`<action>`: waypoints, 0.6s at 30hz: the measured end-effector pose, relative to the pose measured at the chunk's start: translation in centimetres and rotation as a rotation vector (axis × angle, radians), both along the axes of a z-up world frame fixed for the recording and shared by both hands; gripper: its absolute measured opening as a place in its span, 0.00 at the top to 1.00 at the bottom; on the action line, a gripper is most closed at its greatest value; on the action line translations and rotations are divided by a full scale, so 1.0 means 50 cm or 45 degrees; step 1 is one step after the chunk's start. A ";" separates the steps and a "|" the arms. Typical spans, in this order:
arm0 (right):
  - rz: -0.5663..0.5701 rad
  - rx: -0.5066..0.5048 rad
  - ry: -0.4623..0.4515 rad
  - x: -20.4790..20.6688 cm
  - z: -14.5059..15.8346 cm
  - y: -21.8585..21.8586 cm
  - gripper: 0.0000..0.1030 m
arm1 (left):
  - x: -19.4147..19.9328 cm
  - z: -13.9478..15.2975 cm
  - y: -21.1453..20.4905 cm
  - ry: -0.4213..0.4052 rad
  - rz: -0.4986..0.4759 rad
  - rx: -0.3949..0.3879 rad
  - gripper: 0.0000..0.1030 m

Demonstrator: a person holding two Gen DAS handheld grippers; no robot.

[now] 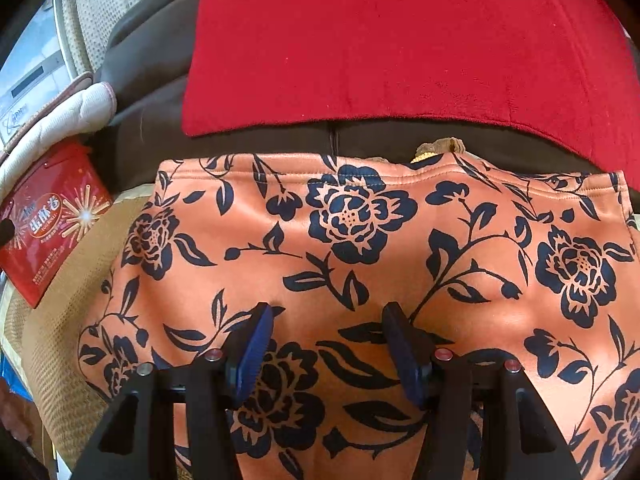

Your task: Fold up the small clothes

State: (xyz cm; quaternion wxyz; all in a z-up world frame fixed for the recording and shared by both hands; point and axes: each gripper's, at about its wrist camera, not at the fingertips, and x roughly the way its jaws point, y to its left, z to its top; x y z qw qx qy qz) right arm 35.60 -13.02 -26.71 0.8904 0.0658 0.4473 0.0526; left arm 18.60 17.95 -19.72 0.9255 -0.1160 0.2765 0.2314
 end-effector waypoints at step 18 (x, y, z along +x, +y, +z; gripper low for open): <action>-0.001 0.024 -0.005 -0.005 0.007 -0.011 0.42 | 0.003 -0.002 -0.007 0.018 -0.018 0.007 0.00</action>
